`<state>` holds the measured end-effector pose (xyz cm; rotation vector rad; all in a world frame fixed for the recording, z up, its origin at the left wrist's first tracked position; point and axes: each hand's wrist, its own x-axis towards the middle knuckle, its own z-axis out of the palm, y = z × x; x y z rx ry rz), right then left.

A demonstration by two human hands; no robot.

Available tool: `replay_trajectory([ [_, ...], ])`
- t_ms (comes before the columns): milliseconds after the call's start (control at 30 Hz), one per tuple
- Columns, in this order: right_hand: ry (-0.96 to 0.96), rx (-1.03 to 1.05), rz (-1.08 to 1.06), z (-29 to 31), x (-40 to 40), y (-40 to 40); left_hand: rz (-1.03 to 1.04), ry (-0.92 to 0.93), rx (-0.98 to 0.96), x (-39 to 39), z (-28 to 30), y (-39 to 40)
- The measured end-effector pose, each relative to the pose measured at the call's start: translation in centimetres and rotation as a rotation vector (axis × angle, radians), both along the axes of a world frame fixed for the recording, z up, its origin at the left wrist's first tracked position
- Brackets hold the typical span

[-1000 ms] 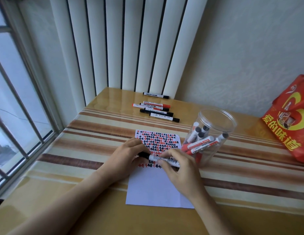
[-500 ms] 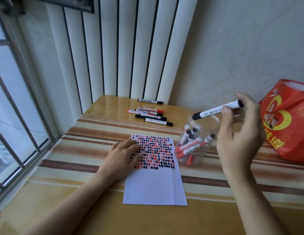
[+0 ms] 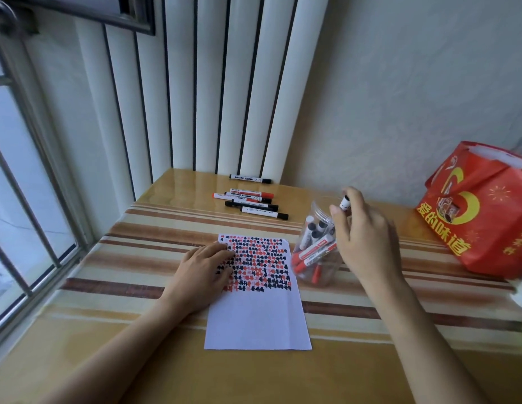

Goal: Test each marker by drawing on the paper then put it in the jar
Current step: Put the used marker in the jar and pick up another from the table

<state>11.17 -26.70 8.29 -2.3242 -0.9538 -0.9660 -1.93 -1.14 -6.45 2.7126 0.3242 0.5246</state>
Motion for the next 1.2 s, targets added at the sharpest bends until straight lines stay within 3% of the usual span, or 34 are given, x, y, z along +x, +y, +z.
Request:
replay_trajectory([
  [167, -0.067, 0.090, -0.067, 0.3, -0.2, 0.2, 0.002, -0.002, 0.001, 0.1, -0.1, 0.1],
  [367, 0.144, -0.178, -0.199, 0.2, 0.9, 0.8, -0.010, -0.010, -0.009, 0.1, -0.2, 0.3],
  [433, 0.163, -0.149, -0.204, -0.2, 0.8, 1.1, -0.011, -0.011, -0.006, 0.1, -0.4, 0.4],
  [533, -0.100, 0.056, -0.146, -0.9, -0.2, 1.6, -0.012, -0.019, -0.005, 0.3, -0.5, 0.6],
  [633, -0.231, 0.182, 0.132, -1.9, -1.5, 3.9, -0.023, -0.016, 0.015, 0.5, -0.3, 0.9],
  [733, 0.044, 0.021, 0.355, -3.9, -2.3, 7.6, -0.029, 0.020, 0.070, 0.9, 0.0, 1.3],
  [833, 0.356, -0.131, 0.286, -6.8, -0.6, 11.4, -0.030, 0.095, 0.102, 1.1, -0.2, 1.6],
  [900, 0.462, -0.186, 0.183, -8.5, 1.6, 13.5, -0.030, 0.135, 0.077, 1.0, -0.6, 1.8],
  [1200, 0.498, -0.153, -0.198, -11.2, 7.6, 17.1, -0.029, 0.139, 0.053, 0.9, -1.0, 2.0],
])
